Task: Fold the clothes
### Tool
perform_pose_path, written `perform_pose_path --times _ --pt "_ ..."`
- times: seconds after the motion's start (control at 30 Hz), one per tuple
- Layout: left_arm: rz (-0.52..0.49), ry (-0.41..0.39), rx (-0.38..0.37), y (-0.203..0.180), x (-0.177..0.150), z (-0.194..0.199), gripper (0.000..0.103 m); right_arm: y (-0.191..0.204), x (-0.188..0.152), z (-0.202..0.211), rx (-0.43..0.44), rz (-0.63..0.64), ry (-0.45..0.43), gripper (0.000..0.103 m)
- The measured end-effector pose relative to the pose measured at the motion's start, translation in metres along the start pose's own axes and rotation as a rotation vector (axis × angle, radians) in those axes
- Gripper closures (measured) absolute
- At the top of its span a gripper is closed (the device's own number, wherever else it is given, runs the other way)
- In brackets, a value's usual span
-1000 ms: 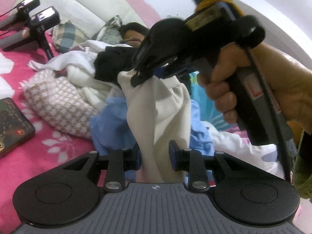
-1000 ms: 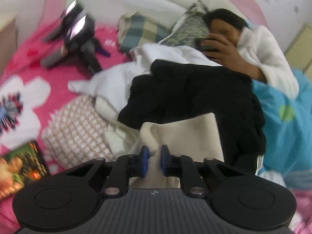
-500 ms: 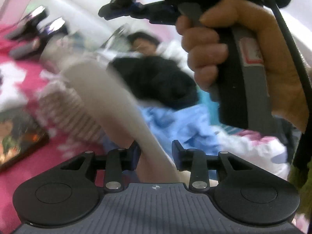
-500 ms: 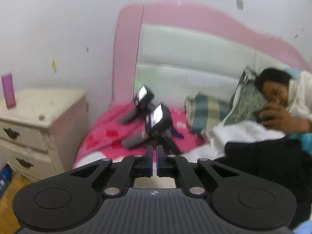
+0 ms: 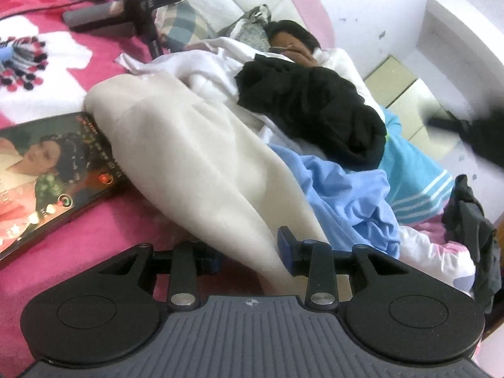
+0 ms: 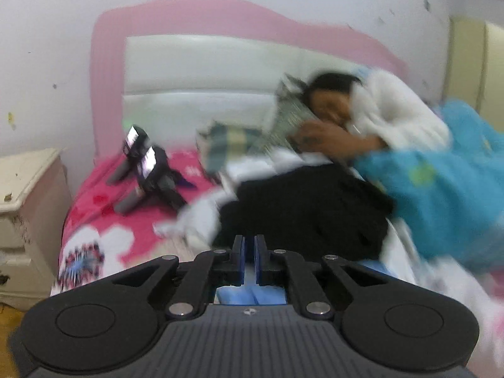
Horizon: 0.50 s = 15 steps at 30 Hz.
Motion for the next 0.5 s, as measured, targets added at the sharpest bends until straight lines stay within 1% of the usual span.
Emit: perform_pose_path --times 0.03,0.07,0.1,0.13,0.2,0.3,0.37,0.4,0.5 --pt "0.008 0.000 0.003 0.002 0.000 0.001 0.069 -0.007 -0.014 0.008 -0.010 0.002 0.041 0.088" --pt "0.016 0.000 0.007 0.003 0.000 0.001 0.069 -0.011 -0.029 0.013 -0.023 0.012 0.083 0.085" --pt "0.027 -0.001 0.009 0.005 0.000 0.002 0.070 -0.011 -0.046 0.014 -0.044 0.040 0.126 0.077" --pt "0.041 -0.001 0.010 0.007 0.001 0.002 0.070 -0.010 -0.062 0.015 -0.059 0.067 0.164 0.074" --pt "0.061 -0.004 0.014 0.011 0.001 0.004 0.070 -0.003 -0.087 0.013 -0.056 0.120 0.206 0.073" --pt "0.065 -0.017 0.018 0.014 0.003 0.004 0.070 0.015 -0.107 0.004 -0.022 0.211 0.214 0.073" --pt "0.060 -0.025 0.021 0.015 0.005 0.004 0.070 0.024 -0.111 -0.007 -0.012 0.282 0.217 0.073" --pt "0.057 -0.028 0.022 0.015 0.005 0.004 0.072 0.028 -0.114 -0.014 -0.007 0.316 0.223 0.073" --pt "0.056 -0.038 0.019 0.015 0.007 0.004 0.075 0.036 -0.119 -0.021 0.025 0.370 0.242 0.073"
Point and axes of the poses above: each gripper's, at about its wrist camera, not at the fingertips, and z roughly against the way its jaws point, y to its left, x to its top, the point moved 6 cm from there along -z, roughly the way its jaws point, and after that the axes turned 2 degrees about -z, right-handed, at the moved point
